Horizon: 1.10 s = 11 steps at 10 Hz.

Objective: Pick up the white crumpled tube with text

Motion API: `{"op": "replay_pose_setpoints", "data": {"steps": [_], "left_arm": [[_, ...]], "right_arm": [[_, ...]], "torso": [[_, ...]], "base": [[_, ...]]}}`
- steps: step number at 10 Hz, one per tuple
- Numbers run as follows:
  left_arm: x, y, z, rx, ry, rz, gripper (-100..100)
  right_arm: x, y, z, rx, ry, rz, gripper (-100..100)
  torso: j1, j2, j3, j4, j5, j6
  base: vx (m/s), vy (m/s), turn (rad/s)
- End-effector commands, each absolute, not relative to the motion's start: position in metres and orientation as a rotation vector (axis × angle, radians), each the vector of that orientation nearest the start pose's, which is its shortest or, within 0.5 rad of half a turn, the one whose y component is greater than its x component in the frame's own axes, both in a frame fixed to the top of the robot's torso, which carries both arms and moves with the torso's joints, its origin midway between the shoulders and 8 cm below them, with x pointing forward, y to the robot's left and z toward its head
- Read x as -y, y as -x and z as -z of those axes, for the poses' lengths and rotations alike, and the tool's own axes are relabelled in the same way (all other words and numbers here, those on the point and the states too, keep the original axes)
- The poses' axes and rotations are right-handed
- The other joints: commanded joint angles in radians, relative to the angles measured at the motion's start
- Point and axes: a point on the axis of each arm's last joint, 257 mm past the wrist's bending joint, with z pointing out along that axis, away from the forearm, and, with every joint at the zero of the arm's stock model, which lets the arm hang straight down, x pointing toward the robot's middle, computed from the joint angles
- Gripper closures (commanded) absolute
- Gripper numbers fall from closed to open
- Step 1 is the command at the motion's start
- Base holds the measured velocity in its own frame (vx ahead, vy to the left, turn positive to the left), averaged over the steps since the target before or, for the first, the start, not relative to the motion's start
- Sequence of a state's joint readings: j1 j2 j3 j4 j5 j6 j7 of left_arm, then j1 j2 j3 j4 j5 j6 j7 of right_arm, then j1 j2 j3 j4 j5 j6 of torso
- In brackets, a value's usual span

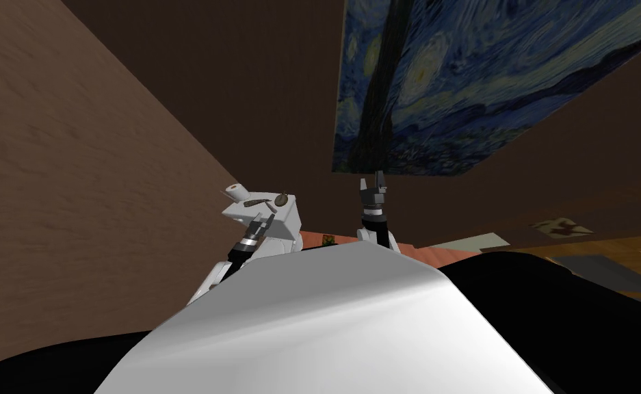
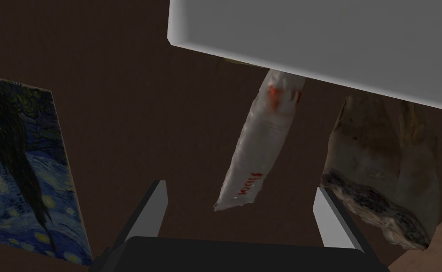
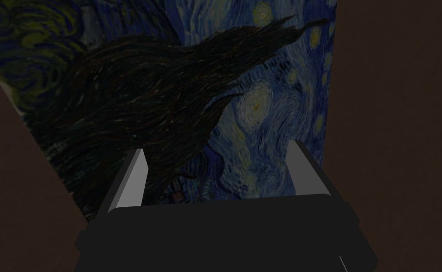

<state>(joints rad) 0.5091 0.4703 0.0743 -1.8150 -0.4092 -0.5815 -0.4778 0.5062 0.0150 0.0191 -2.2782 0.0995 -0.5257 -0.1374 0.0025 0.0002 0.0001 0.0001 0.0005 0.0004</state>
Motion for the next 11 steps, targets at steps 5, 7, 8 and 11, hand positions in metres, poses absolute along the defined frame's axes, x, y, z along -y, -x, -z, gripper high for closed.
{"op": "replay_pose_setpoints", "data": {"steps": [5, 7, 8, 11], "left_arm": [[-0.323, -0.382, 0.191, -1.455, -0.255, 0.3, -100], [-0.323, -0.382, 0.191, -1.455, -0.259, 0.296, -100], [-0.323, -0.382, 0.191, -1.455, -0.26, 0.296, 100], [-0.323, -0.382, 0.191, -1.455, -0.26, 0.296, 100]], "right_arm": [[0.262, -0.342, -0.026, -0.615, -0.646, -1.39, 0], [0.262, -0.342, -0.026, -0.614, -0.646, -1.39, 0], [0.262, -0.342, -0.026, -0.614, -0.646, -1.39, 0], [0.262, -0.342, -0.026, -0.614, -0.646, -1.39, 0]], "torso": [[0.0, -0.001, -0.001, 0.0, 0.0, 0.0], [-0.002, -0.001, 0.0, 0.0, 0.0, -0.001], [-0.002, -0.001, 0.0, 0.0, 0.0, -0.001], [-0.003, -0.001, 0.0, 0.0, 0.0, -0.001]], "base": [[0.0, 0.037, -0.174], [0.0, 0.0, 0.0], [0.0, 0.0, 0.0], [0.0, 0.0, 0.0]]}}
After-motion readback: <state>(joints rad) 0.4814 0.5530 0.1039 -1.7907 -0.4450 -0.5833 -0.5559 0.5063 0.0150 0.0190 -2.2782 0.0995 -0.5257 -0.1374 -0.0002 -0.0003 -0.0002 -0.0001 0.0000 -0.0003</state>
